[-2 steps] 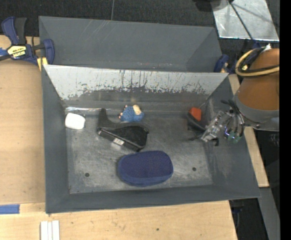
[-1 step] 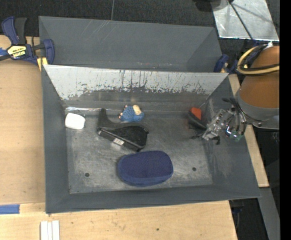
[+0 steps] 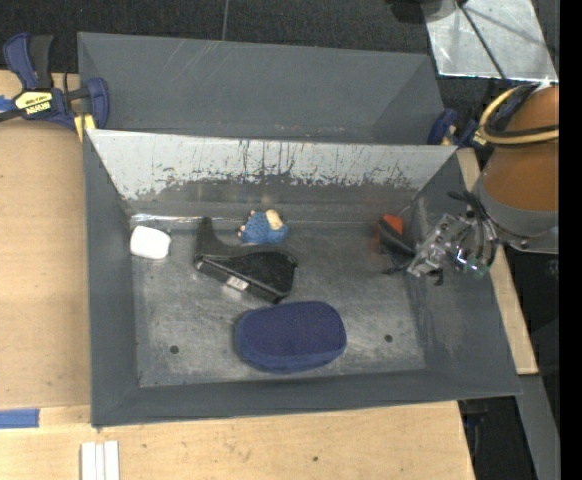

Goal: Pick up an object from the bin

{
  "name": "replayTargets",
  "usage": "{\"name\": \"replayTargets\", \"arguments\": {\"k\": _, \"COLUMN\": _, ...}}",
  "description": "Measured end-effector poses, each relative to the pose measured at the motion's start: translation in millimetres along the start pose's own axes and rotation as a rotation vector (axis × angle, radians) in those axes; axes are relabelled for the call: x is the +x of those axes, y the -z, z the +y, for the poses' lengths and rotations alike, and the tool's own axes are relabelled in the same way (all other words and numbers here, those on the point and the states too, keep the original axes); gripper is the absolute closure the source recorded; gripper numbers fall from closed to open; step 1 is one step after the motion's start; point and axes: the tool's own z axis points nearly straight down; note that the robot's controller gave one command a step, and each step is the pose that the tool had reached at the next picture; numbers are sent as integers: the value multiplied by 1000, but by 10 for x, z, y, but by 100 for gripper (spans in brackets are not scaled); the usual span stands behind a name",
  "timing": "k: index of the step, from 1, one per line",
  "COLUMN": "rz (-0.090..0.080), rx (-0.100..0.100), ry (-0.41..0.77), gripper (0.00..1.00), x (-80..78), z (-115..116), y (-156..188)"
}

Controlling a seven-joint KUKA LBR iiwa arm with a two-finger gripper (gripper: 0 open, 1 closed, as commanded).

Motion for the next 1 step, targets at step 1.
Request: {"name": "replayTargets", "arguments": {"k": 1, "rz": -1, "rx": 0, "ry": 4, "gripper": 100, "x": -14, "z": 2, "y": 58}}
